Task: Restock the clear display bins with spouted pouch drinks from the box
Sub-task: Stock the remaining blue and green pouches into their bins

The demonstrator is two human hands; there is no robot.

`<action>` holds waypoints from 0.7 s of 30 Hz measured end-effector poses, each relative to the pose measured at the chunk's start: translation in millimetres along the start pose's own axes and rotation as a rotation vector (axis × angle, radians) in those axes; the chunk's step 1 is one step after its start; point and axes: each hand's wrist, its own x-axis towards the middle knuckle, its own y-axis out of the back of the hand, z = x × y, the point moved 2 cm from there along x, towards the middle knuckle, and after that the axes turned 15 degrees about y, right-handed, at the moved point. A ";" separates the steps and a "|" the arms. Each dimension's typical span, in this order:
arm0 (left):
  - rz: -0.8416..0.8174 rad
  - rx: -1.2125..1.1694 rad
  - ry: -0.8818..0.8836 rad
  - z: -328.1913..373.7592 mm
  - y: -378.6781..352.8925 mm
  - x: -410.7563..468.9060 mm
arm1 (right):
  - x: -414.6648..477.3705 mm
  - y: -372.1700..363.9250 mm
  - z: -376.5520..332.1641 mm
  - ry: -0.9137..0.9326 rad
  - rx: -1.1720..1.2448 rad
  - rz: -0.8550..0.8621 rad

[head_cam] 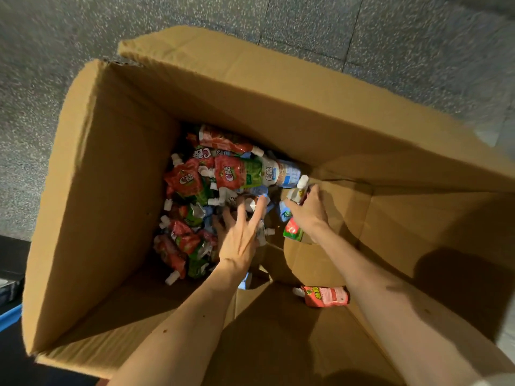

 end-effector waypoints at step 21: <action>-0.089 -0.768 0.103 -36.8 132.2 -68.1 | -122.9 15.2 -23.1 0.134 0.288 -0.196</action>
